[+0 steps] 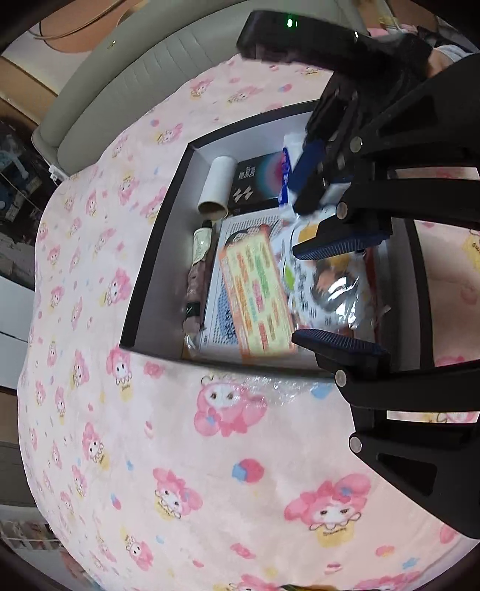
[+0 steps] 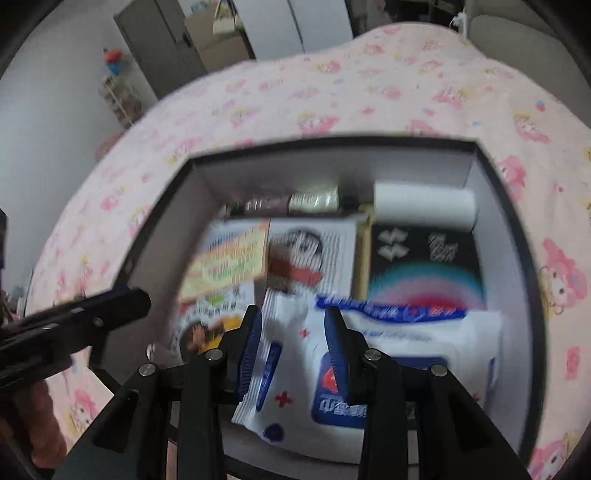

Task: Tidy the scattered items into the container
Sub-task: 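Lower the sticker card into the black box and open the left gripper, then withdraw the left gripper and move it to the wooden comb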

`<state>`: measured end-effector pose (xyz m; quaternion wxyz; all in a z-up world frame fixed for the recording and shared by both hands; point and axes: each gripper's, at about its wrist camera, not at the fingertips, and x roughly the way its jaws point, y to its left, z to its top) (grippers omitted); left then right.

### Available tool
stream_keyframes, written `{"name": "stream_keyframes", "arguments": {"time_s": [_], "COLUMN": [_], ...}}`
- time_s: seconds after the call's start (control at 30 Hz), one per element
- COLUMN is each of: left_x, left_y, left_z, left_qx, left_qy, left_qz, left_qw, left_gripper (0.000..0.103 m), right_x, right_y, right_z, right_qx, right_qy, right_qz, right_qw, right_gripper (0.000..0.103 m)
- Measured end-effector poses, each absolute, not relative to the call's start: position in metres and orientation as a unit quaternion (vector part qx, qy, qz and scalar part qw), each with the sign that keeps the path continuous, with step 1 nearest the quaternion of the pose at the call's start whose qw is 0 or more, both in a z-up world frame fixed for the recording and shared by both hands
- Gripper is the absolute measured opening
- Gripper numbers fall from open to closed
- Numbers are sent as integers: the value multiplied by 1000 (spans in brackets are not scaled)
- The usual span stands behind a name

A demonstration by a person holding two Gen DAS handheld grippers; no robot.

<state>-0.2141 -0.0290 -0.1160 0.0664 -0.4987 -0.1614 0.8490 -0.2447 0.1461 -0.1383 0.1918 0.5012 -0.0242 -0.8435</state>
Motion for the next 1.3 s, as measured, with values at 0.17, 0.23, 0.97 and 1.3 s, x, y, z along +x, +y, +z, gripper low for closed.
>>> {"name": "stream_keyframes", "arguments": {"time_s": [0.17,0.23,0.97,1.3], "left_x": [-205,-200,-74,-22], "left_y": [-26,-29,12,-9], "left_z": [-115,-111,-25,-15], "left_qx": [-496,-488,-401,-387], "left_qy": [-163,-170,-120,-116], "left_qz": [850,853,892,902], "left_qw": [66,70,169,153], "left_gripper": [39,39,40,40], "right_x": [-232,-225,-101,-60], "right_y": [124,122,177,157], "right_z": [-137,-132,-42,-41], "right_qx": [503,496,387,391], "right_qy": [-3,0,-82,-92], "right_qz": [-831,-831,-895,-887], "right_qw": [237,250,204,227], "right_gripper": [31,31,43,43]}}
